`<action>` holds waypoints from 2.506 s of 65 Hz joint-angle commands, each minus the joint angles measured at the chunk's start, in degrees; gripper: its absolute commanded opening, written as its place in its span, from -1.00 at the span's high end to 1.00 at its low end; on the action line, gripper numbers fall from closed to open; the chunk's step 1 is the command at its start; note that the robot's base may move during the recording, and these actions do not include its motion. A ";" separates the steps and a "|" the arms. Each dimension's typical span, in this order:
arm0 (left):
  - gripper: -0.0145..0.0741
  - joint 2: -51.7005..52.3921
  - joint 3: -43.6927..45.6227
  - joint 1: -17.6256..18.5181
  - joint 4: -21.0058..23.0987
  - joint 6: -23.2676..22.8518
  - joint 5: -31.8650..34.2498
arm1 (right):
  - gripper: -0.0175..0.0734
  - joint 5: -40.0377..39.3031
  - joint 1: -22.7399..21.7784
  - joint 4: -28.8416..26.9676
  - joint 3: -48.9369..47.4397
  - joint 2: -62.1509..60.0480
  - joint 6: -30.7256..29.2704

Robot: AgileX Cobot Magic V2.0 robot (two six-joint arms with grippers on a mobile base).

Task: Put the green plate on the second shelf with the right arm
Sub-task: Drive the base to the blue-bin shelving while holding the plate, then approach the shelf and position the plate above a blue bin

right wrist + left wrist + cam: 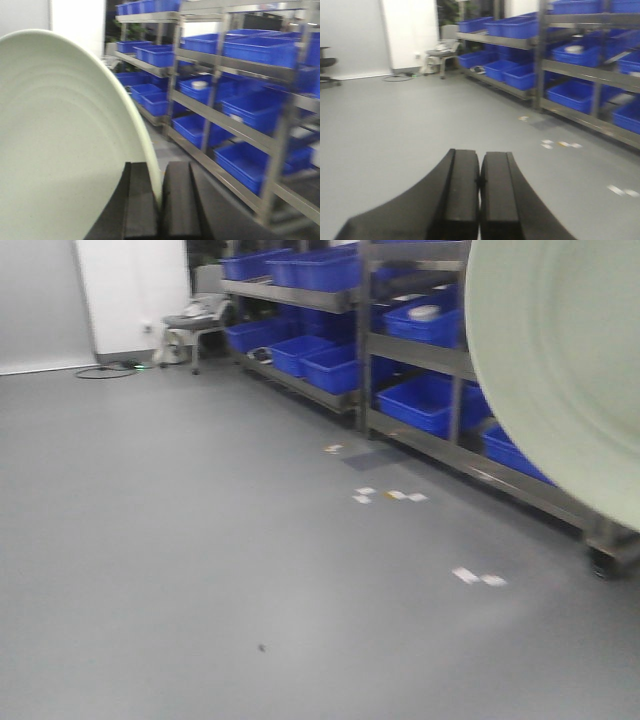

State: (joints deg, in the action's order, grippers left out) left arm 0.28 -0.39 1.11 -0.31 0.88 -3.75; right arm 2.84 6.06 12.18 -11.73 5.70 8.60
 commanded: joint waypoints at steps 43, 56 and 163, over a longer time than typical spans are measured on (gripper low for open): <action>0.38 0.79 -2.40 0.45 -0.03 -0.08 4.93 | 0.50 -6.27 -0.17 -0.45 -1.99 0.92 0.20; 0.38 0.79 -2.40 0.45 -0.03 -0.08 4.93 | 0.50 -6.27 -0.17 -0.45 -1.99 0.92 0.20; 0.38 0.79 -2.40 0.45 -0.03 -0.08 4.93 | 0.50 -6.27 -0.17 -0.45 -1.99 0.92 0.20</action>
State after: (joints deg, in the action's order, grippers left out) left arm 0.28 -0.39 1.11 -0.31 0.88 -3.75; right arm 2.84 6.06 12.18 -11.73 5.70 8.51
